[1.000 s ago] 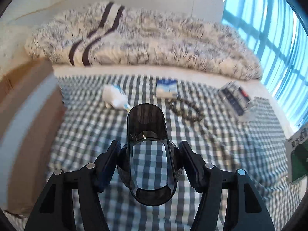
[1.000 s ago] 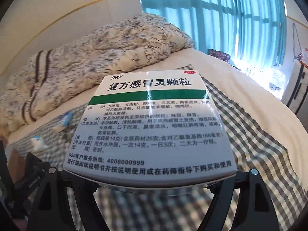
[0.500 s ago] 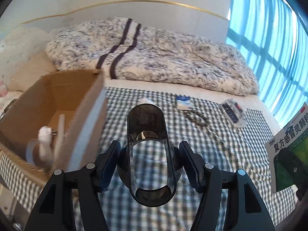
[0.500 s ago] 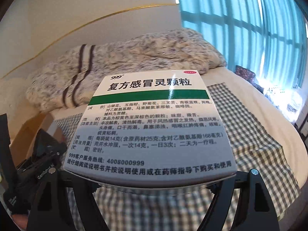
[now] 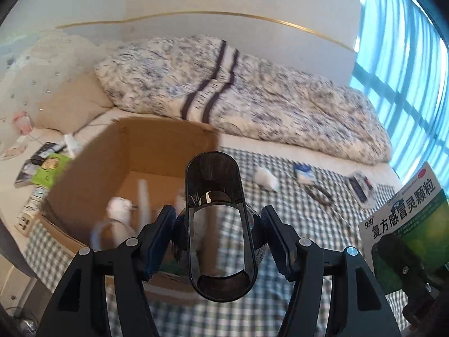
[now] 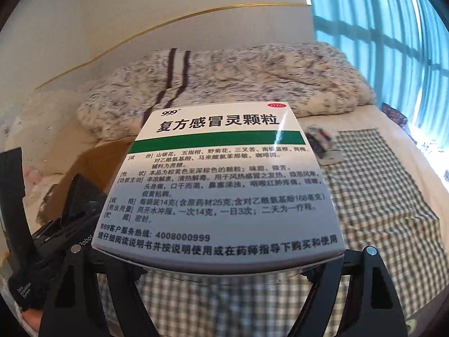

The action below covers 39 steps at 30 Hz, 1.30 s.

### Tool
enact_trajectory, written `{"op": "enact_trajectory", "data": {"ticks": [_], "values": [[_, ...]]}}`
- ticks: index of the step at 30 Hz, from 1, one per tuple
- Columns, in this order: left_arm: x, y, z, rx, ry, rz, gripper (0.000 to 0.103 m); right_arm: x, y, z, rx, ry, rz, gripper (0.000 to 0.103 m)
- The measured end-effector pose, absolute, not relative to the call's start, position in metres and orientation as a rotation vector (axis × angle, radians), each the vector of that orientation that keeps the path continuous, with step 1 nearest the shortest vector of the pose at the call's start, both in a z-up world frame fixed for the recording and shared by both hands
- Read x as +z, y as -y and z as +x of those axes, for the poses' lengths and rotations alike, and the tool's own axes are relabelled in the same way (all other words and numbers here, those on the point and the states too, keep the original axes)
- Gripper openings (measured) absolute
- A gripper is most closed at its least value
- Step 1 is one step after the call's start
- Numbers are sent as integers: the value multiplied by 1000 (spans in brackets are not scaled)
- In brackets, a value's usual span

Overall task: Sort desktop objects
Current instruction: 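Carry the medicine box and black cup with both tools over the cardboard box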

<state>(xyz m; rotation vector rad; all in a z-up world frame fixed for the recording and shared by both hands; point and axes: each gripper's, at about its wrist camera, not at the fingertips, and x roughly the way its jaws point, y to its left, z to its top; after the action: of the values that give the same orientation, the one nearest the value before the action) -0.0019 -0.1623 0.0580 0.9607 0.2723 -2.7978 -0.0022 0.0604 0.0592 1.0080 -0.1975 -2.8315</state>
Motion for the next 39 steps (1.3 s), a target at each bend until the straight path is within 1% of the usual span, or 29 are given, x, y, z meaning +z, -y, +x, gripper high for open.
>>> {"op": "enact_trajectory", "data": {"ticks": [8,14,25,30,33,39], "values": [[67,215,-10,-2727,-264,943,65,71,5,-19,-2734,160,954,79],[57,246,-17,-2680,-301,953,65,78,46,-37,-2676,118,926,79],[28,291,-29,-2598,-412,1020,65,51,98,-58,-2563,54,998,79],[12,305,-34,-2560,-467,1050,65,41,114,-74,-2485,76,1052,79],[8,305,-36,-2564,-446,1056,65,38,125,-79,-2473,54,1052,79],[4,306,-39,-2579,-430,1064,66,33,135,-91,-2447,78,1049,80]]}}
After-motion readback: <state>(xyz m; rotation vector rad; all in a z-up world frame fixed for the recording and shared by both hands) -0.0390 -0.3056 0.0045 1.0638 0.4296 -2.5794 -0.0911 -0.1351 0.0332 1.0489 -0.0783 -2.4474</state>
